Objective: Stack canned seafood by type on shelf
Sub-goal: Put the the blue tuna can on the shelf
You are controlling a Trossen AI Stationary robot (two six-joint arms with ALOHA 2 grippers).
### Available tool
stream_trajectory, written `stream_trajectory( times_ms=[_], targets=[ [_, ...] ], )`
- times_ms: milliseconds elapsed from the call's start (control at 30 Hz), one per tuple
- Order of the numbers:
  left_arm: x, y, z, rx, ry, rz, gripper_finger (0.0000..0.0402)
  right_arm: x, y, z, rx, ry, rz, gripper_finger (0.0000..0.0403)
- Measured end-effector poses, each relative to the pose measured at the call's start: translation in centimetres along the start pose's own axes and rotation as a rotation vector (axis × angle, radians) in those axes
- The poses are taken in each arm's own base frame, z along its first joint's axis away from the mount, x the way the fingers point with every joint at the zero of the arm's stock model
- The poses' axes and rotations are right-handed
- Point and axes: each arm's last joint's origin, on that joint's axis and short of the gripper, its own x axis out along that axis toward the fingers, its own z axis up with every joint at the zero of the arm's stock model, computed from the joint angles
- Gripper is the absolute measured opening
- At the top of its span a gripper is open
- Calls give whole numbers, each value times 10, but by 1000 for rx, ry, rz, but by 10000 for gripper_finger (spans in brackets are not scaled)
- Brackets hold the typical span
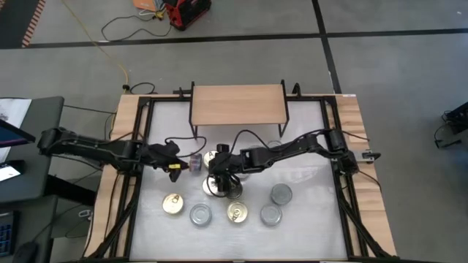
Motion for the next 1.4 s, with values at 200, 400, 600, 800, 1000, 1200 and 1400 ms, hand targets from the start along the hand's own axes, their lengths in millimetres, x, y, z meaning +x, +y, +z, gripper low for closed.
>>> stream_trajectory(
  times_ms=[200, 400, 600, 800, 1000, 1200, 1400],
  targets=[
    [3, -12, 1, -27, -6, 10, 162, 4, -3, -3, -14, 15, -4, 274],
    [-2, -31, 16, 13, -15, 160, 196, -4, -5, -3, -25, 54, -53, 274],
    [8, -56, 23, 10, -55, 247, 198, -8, -1, -9, -54, 135, -102, 274],
    [21, -77, 22, -52, -10, 363, 198, -11, 0, -21, -81, 258, -90, 274],
    [23, -108, 29, 30, -14, 545, 198, -24, -3, -18, -75, 269, -91, 274],
    [30, -129, 34, 129, 64, 545, 197, -51, -8, -18, -60, 260, -105, 274],
    [42, -128, 37, 50, 82, 590, 197, -103, -21, -27, -3, 207, -203, 274]
  ],
)
